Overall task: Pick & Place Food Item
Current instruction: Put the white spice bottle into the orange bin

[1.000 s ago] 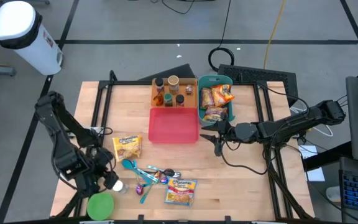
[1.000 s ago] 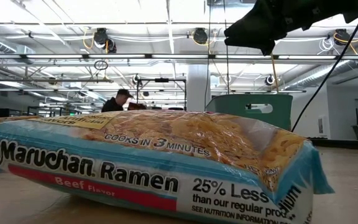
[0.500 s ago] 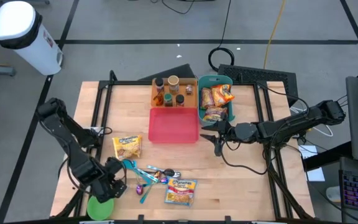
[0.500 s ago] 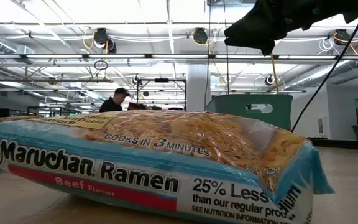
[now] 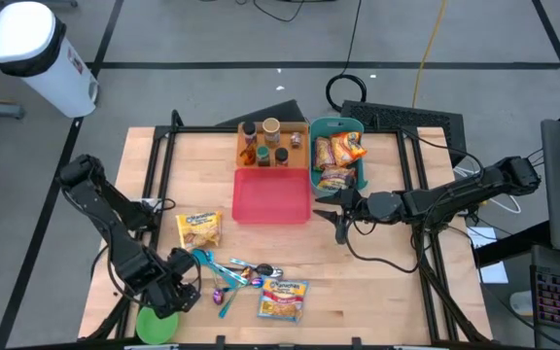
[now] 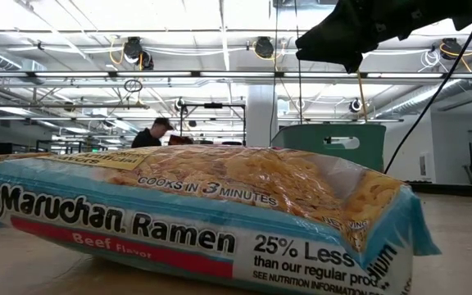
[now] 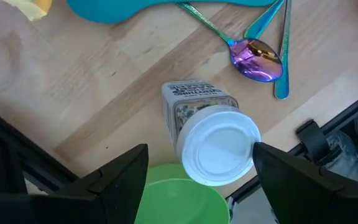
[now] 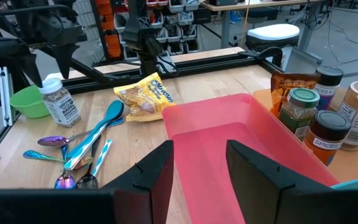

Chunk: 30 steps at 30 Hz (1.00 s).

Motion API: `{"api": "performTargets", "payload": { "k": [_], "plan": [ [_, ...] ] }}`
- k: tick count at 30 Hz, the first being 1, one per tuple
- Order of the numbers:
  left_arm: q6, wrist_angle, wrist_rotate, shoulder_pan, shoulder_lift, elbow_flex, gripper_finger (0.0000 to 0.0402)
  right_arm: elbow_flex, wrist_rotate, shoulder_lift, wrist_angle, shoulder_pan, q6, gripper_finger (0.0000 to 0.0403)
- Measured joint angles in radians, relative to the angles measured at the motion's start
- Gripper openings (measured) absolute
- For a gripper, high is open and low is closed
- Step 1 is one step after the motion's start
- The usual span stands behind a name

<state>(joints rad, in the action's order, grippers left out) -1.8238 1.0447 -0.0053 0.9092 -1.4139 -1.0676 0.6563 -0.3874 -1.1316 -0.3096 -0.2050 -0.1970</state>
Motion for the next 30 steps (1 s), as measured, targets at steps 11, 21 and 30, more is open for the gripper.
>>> {"api": "performTargets", "payload": {
  "k": [11, 21, 30],
  "plan": [
    [0.082, -0.003, 0.058, -0.037, 0.0, 0.0, 0.0299, 0.0, 0.0, 0.0, 0.0, 0.0, 0.0, 0.0141],
    [0.213, -0.015, 0.092, -0.092, 0.0, 0.0, 0.0299, 0.0, 0.0, 0.0, 0.0, 0.0, 0.0, 0.0141],
    [0.285, -0.126, 0.079, -0.09, 0.0, 0.0, 0.0298, 0.0, 0.0, 0.0, 0.0, 0.0, 0.0, 0.0141]
  ]
}}
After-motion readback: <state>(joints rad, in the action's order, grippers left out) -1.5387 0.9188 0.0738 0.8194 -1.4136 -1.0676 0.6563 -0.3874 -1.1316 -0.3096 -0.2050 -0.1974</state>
